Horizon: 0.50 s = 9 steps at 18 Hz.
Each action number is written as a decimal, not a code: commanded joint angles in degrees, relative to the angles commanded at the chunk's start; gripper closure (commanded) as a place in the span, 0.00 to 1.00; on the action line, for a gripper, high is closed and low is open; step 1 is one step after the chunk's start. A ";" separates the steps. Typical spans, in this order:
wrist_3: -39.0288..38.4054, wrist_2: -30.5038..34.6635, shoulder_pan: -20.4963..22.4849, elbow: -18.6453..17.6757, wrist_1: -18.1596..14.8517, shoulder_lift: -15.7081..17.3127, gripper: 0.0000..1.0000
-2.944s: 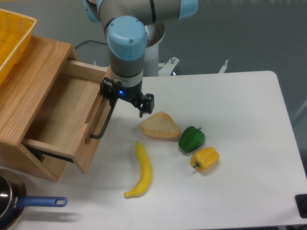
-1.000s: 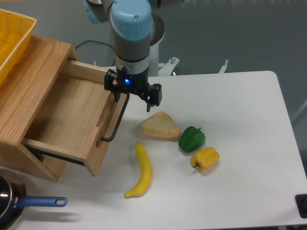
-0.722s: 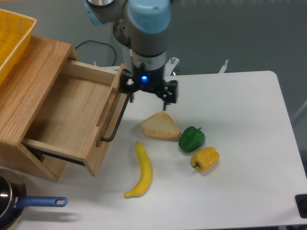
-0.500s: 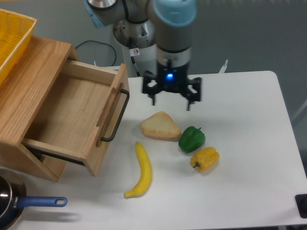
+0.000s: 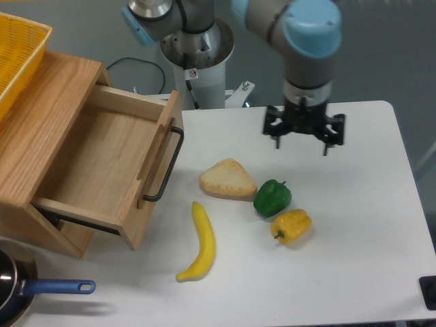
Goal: Slide open the top drawer
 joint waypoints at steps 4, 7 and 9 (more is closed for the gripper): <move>11.38 0.00 2.12 0.61 0.18 -3.33 0.00; 15.41 -0.18 2.74 1.05 2.45 -5.97 0.00; 18.15 -0.09 3.26 0.79 2.72 -6.68 0.00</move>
